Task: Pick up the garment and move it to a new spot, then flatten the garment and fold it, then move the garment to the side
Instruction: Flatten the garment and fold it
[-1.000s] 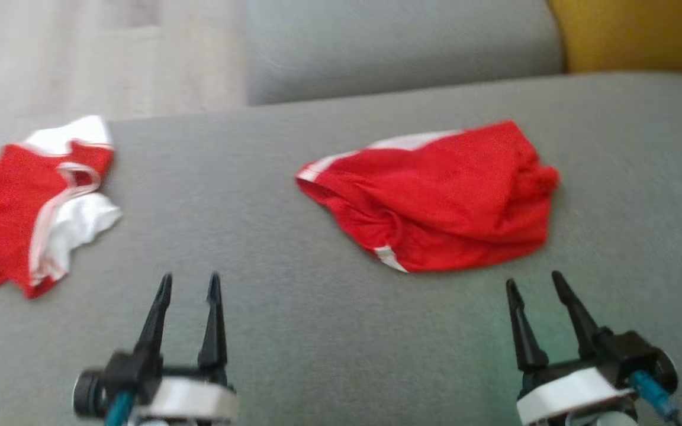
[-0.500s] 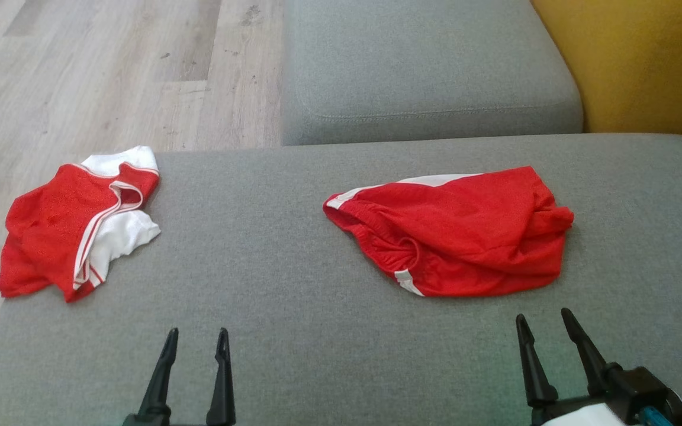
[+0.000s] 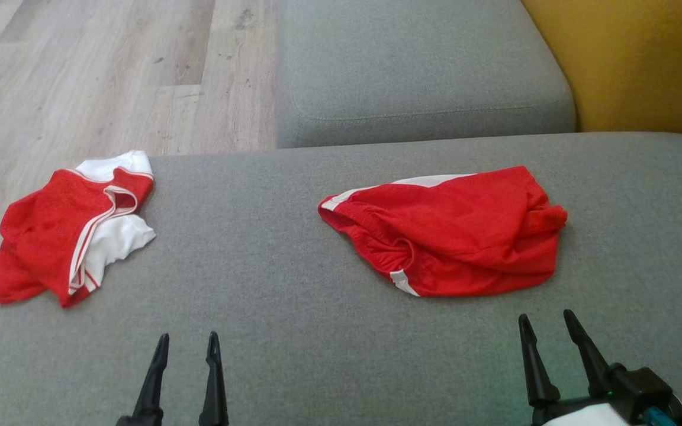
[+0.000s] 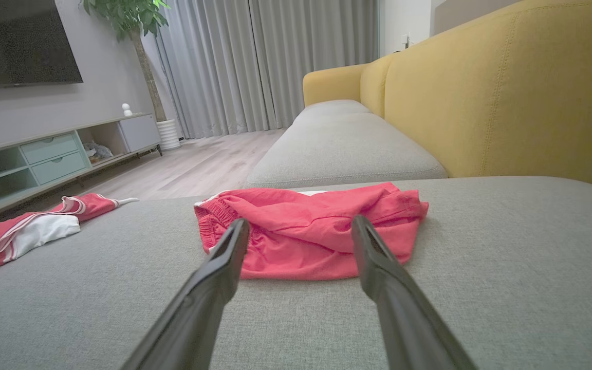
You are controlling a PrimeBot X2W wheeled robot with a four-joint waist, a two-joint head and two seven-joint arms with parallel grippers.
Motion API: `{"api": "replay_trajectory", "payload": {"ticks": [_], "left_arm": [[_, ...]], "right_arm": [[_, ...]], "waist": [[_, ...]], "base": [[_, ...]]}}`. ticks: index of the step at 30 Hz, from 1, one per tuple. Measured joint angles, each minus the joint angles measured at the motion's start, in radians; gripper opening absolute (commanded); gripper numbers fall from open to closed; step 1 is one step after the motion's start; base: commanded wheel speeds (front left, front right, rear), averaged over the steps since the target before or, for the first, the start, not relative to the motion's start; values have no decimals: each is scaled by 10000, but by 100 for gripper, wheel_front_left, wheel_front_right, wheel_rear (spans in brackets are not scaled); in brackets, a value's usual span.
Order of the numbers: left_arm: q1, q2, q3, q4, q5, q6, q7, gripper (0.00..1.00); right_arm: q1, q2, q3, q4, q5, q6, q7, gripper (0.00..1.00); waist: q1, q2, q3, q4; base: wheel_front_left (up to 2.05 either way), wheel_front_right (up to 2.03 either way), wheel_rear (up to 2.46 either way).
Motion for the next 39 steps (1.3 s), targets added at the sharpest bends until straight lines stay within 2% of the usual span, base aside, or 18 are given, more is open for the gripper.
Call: {"api": "replay_trajectory", "payload": {"ticks": [8,13,16,23,33,39], "left_arm": [[-20,0,-153,385,176,-25,0,100],[-342,-2,-594,1396,364,-307,2,100],[-1038,4,-911,1879,493,-558,2,100],[-3162,98,-1981,3685,1584,-1338,2,100],[-6129,512,-2725,5940,2132,-1668,0,100],[-6912,913,-2928,7041,2107,-1852,0,100]], "right_arm": [[-1,2,33,-4,33,0,0,100],[-37,2,276,-2,2,0,0,100],[-84,2,410,-2,-86,0,2,100],[-558,-27,723,-6,-90,0,10,100],[-1267,-38,938,-109,-82,0,10,100],[-1536,-25,1058,-238,36,0,10,100]], "waist": [[0,0,126,-61],[0,0,281,-392],[0,0,463,-728],[1,0,1031,-1777],[2,0,2374,-3043],[2,0,3048,-3664]], "base": [[0,0,0],[0,0,0],[0,0,0],[0,0,0],[0,0,0],[0,0,0]]}}
